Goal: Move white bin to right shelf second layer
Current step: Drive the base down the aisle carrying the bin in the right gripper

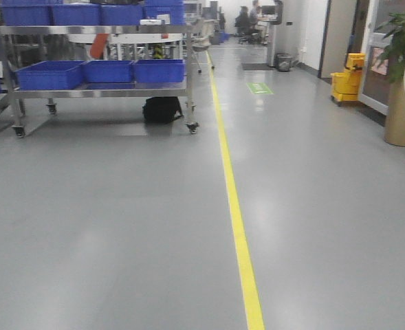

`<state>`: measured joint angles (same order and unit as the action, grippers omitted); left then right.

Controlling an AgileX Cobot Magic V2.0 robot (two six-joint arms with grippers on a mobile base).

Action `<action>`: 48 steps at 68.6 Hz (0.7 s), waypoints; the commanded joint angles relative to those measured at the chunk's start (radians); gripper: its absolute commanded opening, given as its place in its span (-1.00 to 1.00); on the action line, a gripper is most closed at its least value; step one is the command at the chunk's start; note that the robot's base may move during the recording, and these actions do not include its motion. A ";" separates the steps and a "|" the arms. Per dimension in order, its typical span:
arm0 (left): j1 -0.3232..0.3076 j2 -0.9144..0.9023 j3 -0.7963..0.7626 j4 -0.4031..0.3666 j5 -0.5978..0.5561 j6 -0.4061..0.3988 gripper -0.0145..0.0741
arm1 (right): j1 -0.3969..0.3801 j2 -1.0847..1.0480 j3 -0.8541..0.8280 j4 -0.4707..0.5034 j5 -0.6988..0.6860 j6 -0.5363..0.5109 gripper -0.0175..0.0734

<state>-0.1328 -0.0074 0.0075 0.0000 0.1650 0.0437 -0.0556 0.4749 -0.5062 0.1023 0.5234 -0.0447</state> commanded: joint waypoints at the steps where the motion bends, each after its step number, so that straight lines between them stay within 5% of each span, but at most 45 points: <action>1: -0.003 -0.014 0.037 0.000 -0.088 -0.005 -0.48 | -0.005 0.001 -0.030 0.008 -0.099 -0.006 -0.48; 48: -0.003 -0.014 0.037 0.000 -0.088 -0.005 -0.48 | -0.005 0.001 -0.030 0.008 -0.099 -0.006 -0.48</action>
<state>-0.1328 -0.0074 0.0075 0.0000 0.1650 0.0437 -0.0556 0.4749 -0.5062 0.1023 0.5234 -0.0447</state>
